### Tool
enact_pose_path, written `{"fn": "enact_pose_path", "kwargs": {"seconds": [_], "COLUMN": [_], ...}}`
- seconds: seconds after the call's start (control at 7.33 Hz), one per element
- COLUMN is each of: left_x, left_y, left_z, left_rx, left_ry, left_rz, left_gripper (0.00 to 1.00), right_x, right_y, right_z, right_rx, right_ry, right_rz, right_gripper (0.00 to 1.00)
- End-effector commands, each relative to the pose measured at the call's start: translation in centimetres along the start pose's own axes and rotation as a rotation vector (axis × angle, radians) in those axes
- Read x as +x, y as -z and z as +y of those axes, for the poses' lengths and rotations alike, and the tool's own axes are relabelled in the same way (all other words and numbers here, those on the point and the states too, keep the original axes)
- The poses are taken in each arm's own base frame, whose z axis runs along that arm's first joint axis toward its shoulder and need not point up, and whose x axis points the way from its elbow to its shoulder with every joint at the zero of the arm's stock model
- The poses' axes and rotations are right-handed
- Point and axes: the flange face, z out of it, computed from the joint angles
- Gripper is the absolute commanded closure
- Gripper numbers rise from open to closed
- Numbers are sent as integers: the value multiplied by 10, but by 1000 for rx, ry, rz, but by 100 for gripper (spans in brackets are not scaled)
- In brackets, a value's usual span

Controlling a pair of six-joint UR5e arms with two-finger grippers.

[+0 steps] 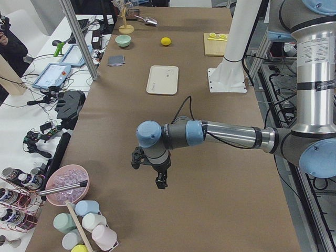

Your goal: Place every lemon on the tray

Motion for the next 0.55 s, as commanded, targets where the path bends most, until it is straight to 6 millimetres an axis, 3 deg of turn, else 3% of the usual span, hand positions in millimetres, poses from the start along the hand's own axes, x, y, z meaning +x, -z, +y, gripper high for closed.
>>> {"fn": "enact_pose_path", "kwargs": {"seconds": [0.0, 0.14, 0.41], "left_x": [25, 53, 133], "left_y": [23, 23, 14], "left_z": [-30, -51, -96], "left_rx": [30, 25, 1], "left_ry": [101, 124, 152], "left_rz": [-4, 3, 20], "left_gripper": [2, 2, 2], "right_x": [-7, -14, -45], "right_y": [-2, -3, -12], "right_z": [-3, -6, -16], "right_rx": [-4, -7, 2], "right_ry": [3, 15, -6], "right_rz": [1, 2, 1], "right_gripper": [1, 1, 1]}}
